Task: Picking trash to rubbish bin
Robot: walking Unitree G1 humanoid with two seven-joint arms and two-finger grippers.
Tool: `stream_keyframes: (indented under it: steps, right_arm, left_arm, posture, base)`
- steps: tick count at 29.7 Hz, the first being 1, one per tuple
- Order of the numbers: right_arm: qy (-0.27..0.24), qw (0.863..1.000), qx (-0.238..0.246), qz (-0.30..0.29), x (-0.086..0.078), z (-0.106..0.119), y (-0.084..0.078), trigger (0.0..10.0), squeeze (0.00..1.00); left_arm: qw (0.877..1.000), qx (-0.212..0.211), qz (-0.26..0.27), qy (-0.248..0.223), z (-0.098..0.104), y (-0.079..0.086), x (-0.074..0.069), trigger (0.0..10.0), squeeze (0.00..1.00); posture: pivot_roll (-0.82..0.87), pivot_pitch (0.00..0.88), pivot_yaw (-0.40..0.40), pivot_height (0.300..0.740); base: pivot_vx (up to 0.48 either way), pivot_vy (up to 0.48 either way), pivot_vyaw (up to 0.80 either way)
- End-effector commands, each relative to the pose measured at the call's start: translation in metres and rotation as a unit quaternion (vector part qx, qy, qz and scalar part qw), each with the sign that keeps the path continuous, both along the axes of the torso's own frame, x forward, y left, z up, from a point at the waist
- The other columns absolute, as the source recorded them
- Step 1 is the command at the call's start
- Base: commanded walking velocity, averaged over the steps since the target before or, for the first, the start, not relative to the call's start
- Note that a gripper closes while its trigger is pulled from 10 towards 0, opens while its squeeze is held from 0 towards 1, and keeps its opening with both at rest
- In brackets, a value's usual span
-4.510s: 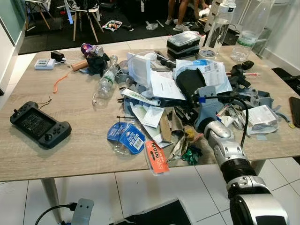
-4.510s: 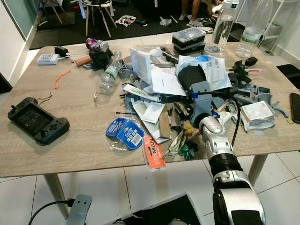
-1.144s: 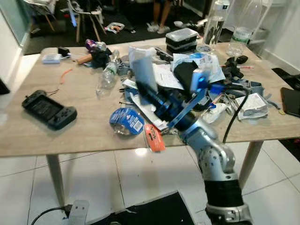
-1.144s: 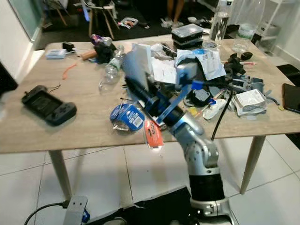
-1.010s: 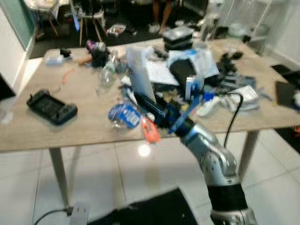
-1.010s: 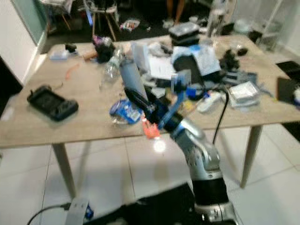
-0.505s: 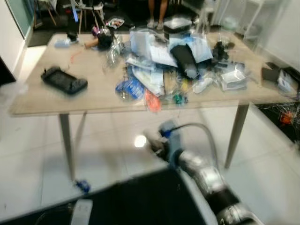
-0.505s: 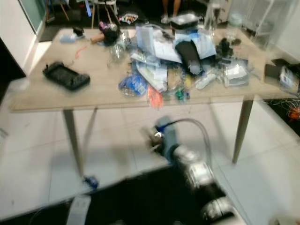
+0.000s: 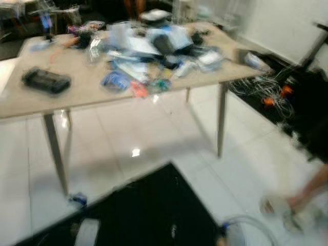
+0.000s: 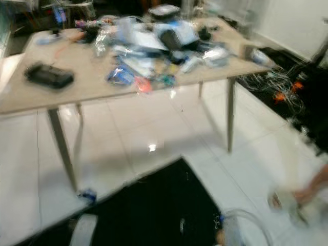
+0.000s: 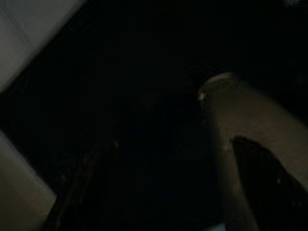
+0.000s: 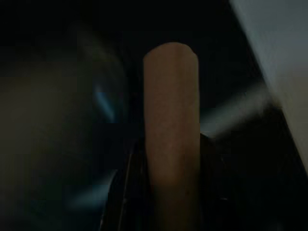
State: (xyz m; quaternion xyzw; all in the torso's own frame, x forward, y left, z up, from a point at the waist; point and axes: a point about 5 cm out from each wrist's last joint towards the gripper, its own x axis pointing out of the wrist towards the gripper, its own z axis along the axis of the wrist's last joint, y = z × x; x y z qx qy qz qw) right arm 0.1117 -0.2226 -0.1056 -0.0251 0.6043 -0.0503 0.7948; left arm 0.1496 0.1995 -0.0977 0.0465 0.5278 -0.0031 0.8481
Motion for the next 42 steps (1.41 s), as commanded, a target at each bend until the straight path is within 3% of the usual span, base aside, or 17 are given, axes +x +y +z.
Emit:
stream_keyframes:
  steps: [1,7,18,31,42]
  right_arm:
    - [0.023,0.999,-0.001,0.032,-0.011,-0.005,0.009,10.0,0.0]
    - [0.036,0.997,-0.008,0.068,-0.019,-0.008,0.015,10.0,0.0]
    - [0.007,0.995,-0.02,0.094,0.001,-0.003,0.013,10.0,0.0]
    - [0.023,0.994,-0.021,0.105,-0.012,-0.006,0.013,10.0,0.0]
    - [0.025,0.993,-0.022,0.111,-0.012,-0.006,0.011,10.0,0.0]
  left_arm:
    - [1.0,0.004,-0.004,0.014,-0.002,0.003,-0.006,10.0,0.0]
    - [1.0,0.007,-0.01,0.015,-0.002,0.005,-0.007,10.0,0.0]
    - [1.0,0.009,-0.008,0.013,-0.002,0.006,-0.006,10.0,0.0]
    - [1.0,0.005,-0.008,0.009,-0.002,0.005,-0.006,10.0,0.0]
    - [1.0,0.008,-0.024,0.007,-0.001,0.004,-0.006,10.0,0.0]
  posture:
    - [-0.01,0.085,0.024,0.74]
    - [-0.01,0.089,0.034,0.74]
    - [0.0,0.09,0.037,0.74]
    - [0.01,0.089,0.028,0.74]
    - [0.01,0.08,0.026,0.74]
  base:
    - [-0.375,0.0,-0.76]
    - [-0.374,0.0,-0.76]
    - [-0.372,0.0,-0.77]
    - [0.0,0.0,-0.77]
    - [0.0,0.0,-0.77]
